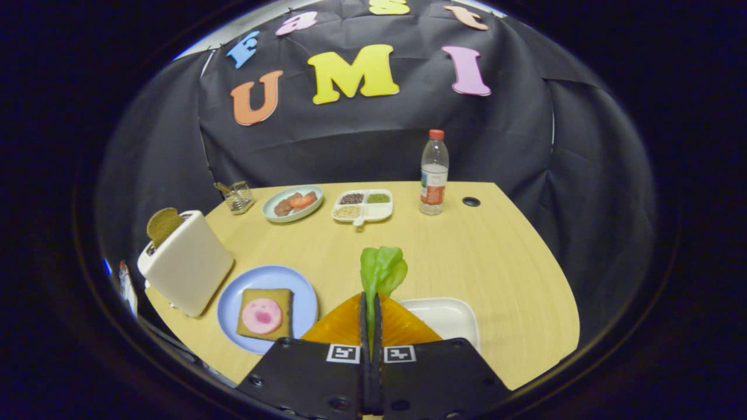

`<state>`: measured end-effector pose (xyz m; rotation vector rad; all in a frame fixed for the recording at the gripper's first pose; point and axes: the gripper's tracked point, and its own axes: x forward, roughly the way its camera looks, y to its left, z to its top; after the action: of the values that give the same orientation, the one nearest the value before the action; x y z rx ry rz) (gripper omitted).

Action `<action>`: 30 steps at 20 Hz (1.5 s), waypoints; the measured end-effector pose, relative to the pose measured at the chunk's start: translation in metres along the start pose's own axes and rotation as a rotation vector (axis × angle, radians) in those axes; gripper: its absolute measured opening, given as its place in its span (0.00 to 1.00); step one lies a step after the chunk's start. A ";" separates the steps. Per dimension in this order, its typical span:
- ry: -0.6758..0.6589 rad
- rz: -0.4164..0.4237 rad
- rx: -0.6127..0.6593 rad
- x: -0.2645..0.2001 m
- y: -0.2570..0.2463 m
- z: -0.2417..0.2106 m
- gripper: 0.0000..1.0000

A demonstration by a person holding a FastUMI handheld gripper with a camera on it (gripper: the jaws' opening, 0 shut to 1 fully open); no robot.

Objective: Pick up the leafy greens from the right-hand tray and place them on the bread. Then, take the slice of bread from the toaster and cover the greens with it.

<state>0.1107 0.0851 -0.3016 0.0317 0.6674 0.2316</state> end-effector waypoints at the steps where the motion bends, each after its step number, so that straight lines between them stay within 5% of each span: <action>1: -0.001 0.021 -0.009 0.000 0.016 0.003 0.00; 9: 0.054 0.137 -0.093 0.030 0.126 -0.011 0.00; 18: 0.116 0.139 -0.116 0.053 0.158 -0.029 0.08; 22: 0.117 0.142 -0.134 0.056 0.163 -0.029 0.30; 25: 0.124 0.136 -0.139 0.056 0.162 -0.030 0.32; 30: 0.126 0.131 -0.127 0.057 0.161 -0.033 0.63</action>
<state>0.1011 0.2529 -0.3452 -0.0610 0.7762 0.4044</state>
